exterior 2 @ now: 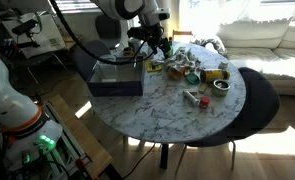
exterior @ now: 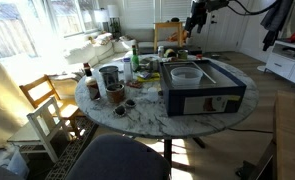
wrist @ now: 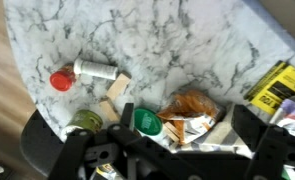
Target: Pick up the green lid and put it on top of the yellow coffee can near the yellow and brown bottle
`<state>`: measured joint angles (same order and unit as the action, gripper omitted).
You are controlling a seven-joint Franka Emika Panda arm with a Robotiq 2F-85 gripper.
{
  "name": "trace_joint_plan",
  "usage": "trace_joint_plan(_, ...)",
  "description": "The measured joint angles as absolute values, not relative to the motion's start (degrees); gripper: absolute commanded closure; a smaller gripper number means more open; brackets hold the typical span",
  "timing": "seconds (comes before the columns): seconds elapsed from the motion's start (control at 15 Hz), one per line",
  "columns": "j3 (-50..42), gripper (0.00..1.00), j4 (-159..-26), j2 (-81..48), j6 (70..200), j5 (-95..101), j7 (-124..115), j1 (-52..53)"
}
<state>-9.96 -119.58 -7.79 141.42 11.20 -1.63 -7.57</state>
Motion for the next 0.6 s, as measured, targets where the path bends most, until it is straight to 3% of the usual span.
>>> trace_joint_plan(0.33, -15.6, 0.0, -118.48, -14.15, 146.93, 31.53, -11.67, -7.58)
trace_joint_plan(0.6, -16.38, 0.0, -117.12, -15.57, 147.26, 33.64, -12.6, -7.31)
